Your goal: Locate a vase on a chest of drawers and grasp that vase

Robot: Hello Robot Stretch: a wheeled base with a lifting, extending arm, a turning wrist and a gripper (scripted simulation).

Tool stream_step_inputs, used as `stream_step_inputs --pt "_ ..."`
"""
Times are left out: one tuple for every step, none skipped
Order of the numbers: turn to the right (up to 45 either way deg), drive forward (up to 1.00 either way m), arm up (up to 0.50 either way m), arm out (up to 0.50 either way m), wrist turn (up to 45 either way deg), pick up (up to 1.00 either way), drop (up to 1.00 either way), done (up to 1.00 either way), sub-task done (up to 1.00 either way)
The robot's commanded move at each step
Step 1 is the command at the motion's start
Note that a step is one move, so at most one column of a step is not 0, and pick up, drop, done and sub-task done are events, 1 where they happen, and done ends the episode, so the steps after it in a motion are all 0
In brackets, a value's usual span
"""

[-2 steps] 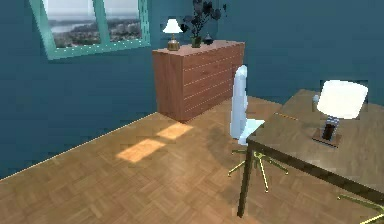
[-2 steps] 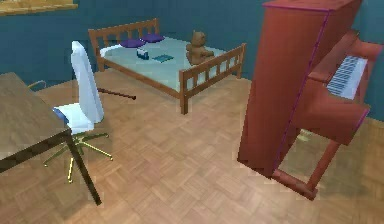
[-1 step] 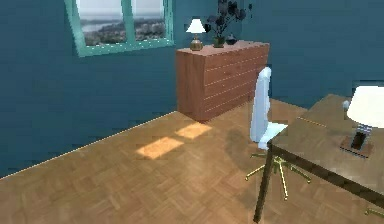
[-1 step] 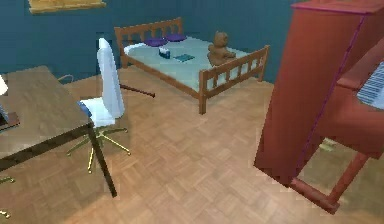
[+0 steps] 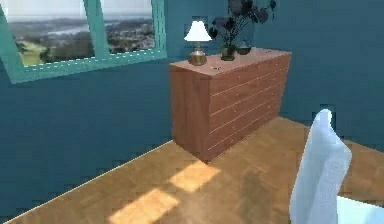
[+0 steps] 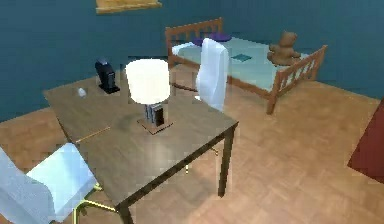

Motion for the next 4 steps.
stream_step_inputs --pt "9.0 0.0 0.0 0.0 0.0 0.0 0.0 0.0 0.0" --pt "0.0 0.95 0.0 0.0 0.0 0.0 0.0 0.0 0.0" --pt "-6.0 0.0 0.0 0.0 0.0 0.0 0.0 0.0 0.0" --pt "0.0 0.2 0.0 0.0 0.0 0.0 0.0 0.0 0.0"
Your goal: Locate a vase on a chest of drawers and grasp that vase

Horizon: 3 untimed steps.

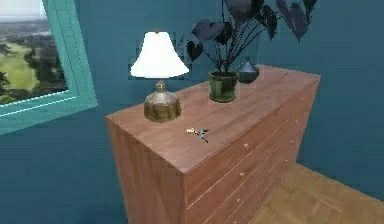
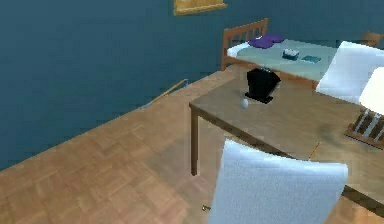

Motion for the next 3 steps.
stream_step_inputs --pt "42.0 0.0 0.0 0.0 0.0 0.0 0.0 0.0 0.0" --pt "0.0 0.6 0.0 0.0 0.0 0.0 0.0 0.0 0.0" --pt "18.0 0.0 0.0 0.0 0.0 0.0 0.0 0.0 0.0"
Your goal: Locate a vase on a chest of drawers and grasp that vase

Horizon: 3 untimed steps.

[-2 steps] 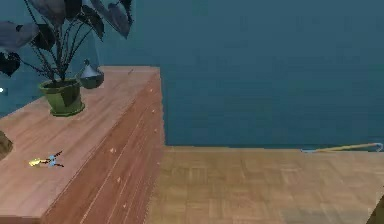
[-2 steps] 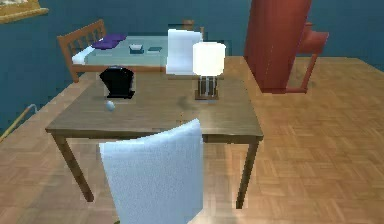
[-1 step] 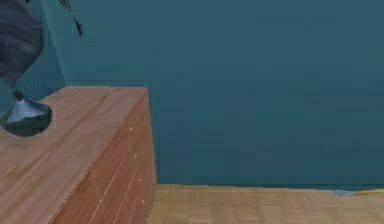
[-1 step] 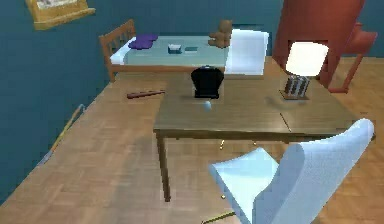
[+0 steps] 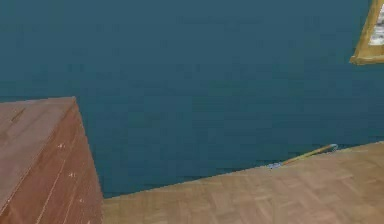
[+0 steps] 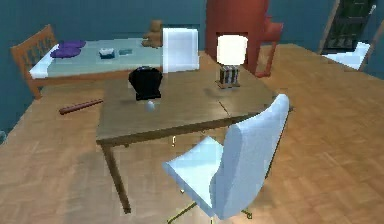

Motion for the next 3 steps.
stream_step_inputs --pt "0.0 0.6 0.0 0.0 0.0 0.0 0.0 0.0 0.0" --pt "45.0 0.0 0.0 0.0 0.0 0.0 0.0 0.0 0.0" --pt "45.0 0.0 0.0 0.0 0.0 0.0 0.0 0.0 0.0"
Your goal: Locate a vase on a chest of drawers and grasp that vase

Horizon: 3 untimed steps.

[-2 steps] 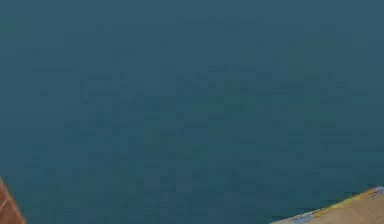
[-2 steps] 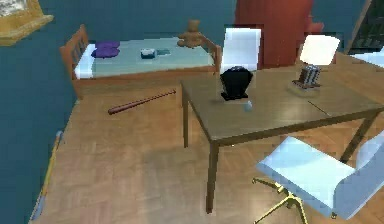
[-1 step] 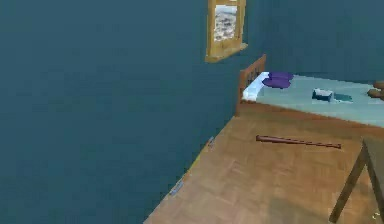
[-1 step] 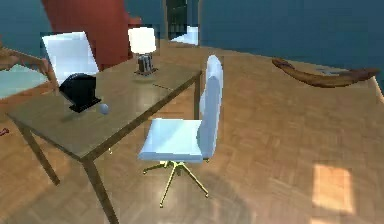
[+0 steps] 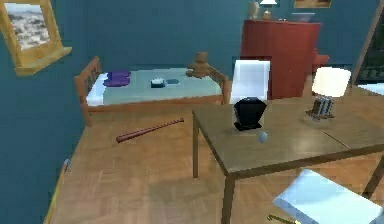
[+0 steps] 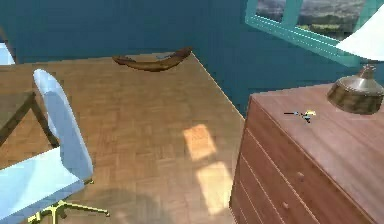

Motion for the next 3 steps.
stream_step_inputs --pt "45.0 0.0 0.0 0.0 0.0 0.0 0.0 0.0 0.0" --pt "36.0 0.0 0.0 0.0 0.0 0.0 0.0 0.0 0.0" --pt "0.0 0.0 0.5 0.0 0.0 0.0 0.0 0.0 0.0"
